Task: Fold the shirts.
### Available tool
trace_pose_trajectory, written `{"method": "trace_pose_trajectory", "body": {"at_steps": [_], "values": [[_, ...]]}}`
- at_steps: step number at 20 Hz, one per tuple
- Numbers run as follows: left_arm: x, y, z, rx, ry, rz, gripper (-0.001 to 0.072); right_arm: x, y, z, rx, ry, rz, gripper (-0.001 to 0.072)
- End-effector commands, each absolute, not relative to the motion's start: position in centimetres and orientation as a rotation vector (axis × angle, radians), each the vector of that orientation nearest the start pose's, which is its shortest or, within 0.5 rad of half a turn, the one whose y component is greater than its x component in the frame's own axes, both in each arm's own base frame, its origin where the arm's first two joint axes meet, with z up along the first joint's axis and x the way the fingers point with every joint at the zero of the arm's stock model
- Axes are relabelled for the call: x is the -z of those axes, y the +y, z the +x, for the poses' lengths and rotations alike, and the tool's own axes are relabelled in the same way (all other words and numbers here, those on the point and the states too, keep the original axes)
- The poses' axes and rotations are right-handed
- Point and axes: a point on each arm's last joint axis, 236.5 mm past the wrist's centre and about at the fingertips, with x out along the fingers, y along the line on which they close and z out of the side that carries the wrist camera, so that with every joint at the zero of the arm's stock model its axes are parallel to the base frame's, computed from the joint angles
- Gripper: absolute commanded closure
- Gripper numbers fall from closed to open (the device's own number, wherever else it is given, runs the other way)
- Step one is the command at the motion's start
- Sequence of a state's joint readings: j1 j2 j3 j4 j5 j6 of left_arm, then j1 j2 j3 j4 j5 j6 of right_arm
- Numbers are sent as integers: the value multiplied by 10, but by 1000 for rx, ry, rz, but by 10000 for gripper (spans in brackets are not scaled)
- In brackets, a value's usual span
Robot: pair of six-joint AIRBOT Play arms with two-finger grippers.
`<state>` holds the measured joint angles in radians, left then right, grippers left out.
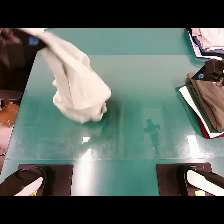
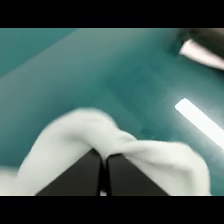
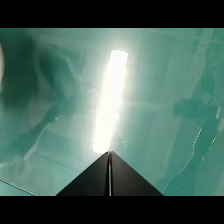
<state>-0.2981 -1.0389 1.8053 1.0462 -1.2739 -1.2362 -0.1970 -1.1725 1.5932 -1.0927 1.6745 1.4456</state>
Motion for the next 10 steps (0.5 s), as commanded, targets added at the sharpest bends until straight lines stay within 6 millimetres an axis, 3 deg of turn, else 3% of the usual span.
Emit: {"method": "trace_pose_trajectory", "body": {"at_steps": [1, 2, 4, 7, 8, 9, 10], "values": [[-399, -289, 315, 1016, 290, 123, 682, -188, 43, 339, -344, 1167, 264, 694], [-385, -309, 329, 1041, 311, 123, 682, -188, 43, 339, -344, 1167, 264, 693], [-336, -343, 357, 1074, 419, 122, 681, -188, 43, 339, -344, 1167, 263, 693], [-245, -365, 400, 1065, 614, 128, 681, -188, 43, 339, -344, 1168, 263, 693], [-222, -364, 412, 1037, 659, 146, 615, -188, 43, 339, -345, 1170, 263, 694], [-204, -357, 422, 989, 710, 150, 278, -188, 43, 339, -345, 1171, 263, 694], [-196, -346, 429, 939, 747, 151, 28, -188, 43, 338, -345, 1172, 263, 693]]}}
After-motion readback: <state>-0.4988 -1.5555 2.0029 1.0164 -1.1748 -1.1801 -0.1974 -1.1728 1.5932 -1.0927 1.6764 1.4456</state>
